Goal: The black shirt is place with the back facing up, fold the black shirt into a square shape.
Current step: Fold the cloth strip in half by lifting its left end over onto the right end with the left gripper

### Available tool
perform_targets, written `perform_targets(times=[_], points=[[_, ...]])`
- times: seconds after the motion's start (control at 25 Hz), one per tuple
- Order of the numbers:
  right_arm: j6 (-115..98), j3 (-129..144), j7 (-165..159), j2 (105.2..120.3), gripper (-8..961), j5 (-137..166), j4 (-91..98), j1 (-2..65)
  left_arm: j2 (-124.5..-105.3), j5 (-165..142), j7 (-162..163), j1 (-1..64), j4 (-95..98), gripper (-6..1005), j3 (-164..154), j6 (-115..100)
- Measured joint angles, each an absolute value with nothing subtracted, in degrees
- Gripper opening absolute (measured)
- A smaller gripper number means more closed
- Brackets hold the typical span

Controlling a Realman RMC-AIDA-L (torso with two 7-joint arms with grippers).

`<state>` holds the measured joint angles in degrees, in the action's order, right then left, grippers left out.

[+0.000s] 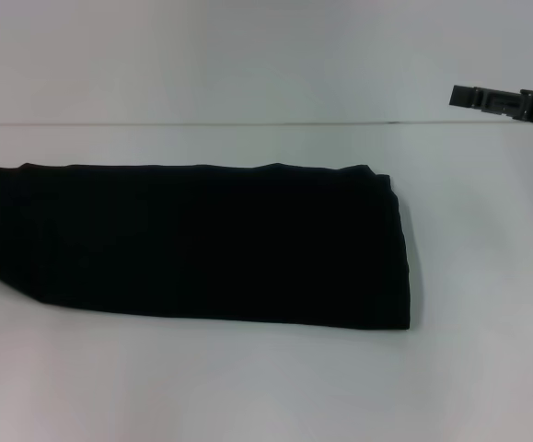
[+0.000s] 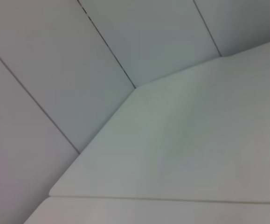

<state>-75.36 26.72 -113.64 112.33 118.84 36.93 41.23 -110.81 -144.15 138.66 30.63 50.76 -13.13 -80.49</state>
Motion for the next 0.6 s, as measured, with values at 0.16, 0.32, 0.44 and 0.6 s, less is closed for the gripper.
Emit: perform_targets(times=[0.16, 0.32, 0.44, 0.6], points=[[-75.78, 26.48, -111.97, 112.06, 930, 116.21, 36.96, 39.85, -111.79, -129.85, 136.59, 37.76, 46.92, 103, -19.06, -89.5], [-78.74, 26.49, -110.58, 110.91, 930, 113.71, 37.46, 37.42, -115.35, -124.83, 135.94, 44.09, 43.31, 112, -26.04, -88.14], [-80.45, 26.5, -109.55, 109.94, 930, 112.44, 37.64, 35.64, -119.86, -123.52, 133.48, 49.99, 38.74, 119, -31.19, -82.8], [-81.97, 26.51, -108.84, 108.46, 930, 111.72, 37.69, 33.47, -124.32, -121.87, 128.0, 55.11, 26.95, 128, -35.33, -72.89]])
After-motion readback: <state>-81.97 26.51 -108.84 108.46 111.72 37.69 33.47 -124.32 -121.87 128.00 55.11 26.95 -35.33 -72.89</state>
